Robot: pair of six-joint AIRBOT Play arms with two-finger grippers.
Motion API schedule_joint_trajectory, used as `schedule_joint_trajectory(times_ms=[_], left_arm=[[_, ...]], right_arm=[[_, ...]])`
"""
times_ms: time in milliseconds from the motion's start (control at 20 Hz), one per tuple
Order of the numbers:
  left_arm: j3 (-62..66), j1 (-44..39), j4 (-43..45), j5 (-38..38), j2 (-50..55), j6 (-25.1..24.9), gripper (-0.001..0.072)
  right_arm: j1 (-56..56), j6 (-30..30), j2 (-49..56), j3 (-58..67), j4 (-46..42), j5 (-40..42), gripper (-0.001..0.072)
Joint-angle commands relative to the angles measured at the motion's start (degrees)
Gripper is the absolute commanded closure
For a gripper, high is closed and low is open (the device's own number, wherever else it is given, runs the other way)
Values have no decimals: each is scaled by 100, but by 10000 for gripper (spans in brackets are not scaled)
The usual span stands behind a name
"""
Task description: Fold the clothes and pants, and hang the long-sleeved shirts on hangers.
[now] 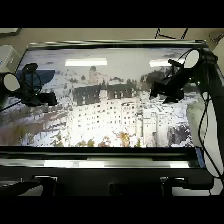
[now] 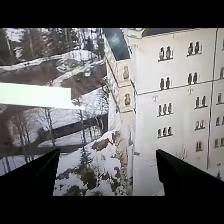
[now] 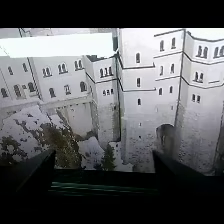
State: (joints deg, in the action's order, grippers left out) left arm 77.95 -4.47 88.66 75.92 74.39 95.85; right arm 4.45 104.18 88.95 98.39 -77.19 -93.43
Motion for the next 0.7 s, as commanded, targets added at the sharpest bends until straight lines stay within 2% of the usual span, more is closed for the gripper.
schedule_joint_trajectory(times_ms=[0,100,200,250,400,450,500,600,650], left_arm=[[-4,-4,-20,-367,26,127,-5],[-4,-11,-22,-793,68,127,-4],[-4,-35,-28,-1478,133,127,-4],[-4,-44,-22,-2111,197,127,-4],[131,136,-17,-4660,636,164,-5],[531,391,-20,-4859,994,511,-5],[1082,713,-22,-4610,1416,962,-5],[2369,1547,-339,-3698,2352,1943,-5],[2918,2020,-837,-3292,2780,2380,-5]], right_arm=[[4,0,2,4,2,415,29],[4,0,2,4,-2,636,29],[4,0,2,4,0,1189,29],[4,0,4,4,-2,1399,28],[4,-4,4,4,-28,1939,36],[4,-2,4,4,-94,2170,36],[4,-2,4,4,-166,2356,36],[4,-2,4,4,-245,2533,36],[4,-2,4,4,-249,2509,36]])
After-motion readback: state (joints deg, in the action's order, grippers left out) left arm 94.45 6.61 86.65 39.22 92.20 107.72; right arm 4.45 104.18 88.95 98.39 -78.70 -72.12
